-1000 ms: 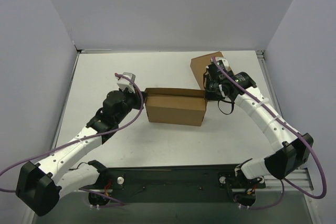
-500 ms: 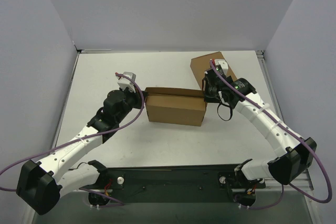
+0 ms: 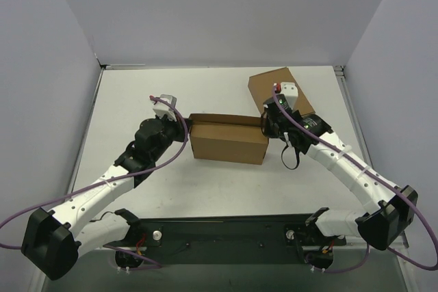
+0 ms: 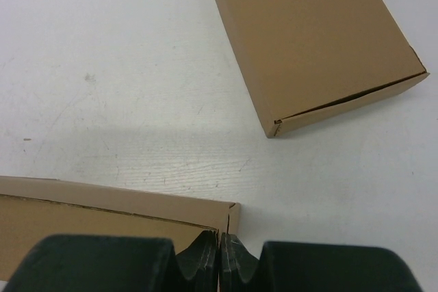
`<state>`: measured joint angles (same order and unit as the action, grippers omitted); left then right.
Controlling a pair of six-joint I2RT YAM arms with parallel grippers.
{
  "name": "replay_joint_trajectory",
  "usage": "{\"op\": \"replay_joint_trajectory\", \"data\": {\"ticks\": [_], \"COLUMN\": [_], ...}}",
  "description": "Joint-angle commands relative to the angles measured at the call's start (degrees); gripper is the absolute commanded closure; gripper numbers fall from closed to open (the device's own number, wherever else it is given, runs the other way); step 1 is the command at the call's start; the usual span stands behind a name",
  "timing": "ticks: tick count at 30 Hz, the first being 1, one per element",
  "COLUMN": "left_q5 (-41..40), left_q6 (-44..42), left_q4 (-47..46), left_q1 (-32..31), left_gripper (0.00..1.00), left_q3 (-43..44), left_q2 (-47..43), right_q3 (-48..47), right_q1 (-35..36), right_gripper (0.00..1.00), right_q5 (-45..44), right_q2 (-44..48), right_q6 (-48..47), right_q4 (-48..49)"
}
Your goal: Fold the paper box
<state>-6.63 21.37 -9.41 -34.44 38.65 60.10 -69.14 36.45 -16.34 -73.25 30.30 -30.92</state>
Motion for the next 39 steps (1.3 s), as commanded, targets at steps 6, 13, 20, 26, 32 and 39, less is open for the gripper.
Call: {"op": "replay_joint_trajectory", "data": {"ticks": [6,13,20,26,32,39], "left_q5": [7.1,7.1,7.1,5.4,4.2,3.8], "left_q6": [0.8,0.6,-0.9,-2.3,-2.6,-3.3], "left_q4": [11.2,11.1,7.8,9.3,13.6,14.7], "left_q1": [-2.3,-2.3,-2.3,-2.3,-2.3,-2.3], "left_gripper": [1.0,1.0,1.0,1.0,1.0,1.0], "left_q3": [-4.9,-5.2,-7.3,-5.8,-4.0,-3.3], "left_q2": [3.2,3.2,3.4,3.0,2.8,3.4], "right_q3": [10.5,15.9,20.8,16.3,10.4,9.3], "right_q1": [5.0,6.0,7.0,7.0,3.0,-4.6], "right_gripper": [1.0,1.0,1.0,1.0,1.0,1.0], "right_q5": [6.7,4.1,2.5,1.5,5.2,15.4], "right_q2": [0.7,2.9,5.6,6.5,5.2,4.1], "right_q6": [6.6,6.4,7.9,6.3,4.6,2.0], "right_q4": [3.0,3.1,3.0,0.5,-2.4,-1.0]}}
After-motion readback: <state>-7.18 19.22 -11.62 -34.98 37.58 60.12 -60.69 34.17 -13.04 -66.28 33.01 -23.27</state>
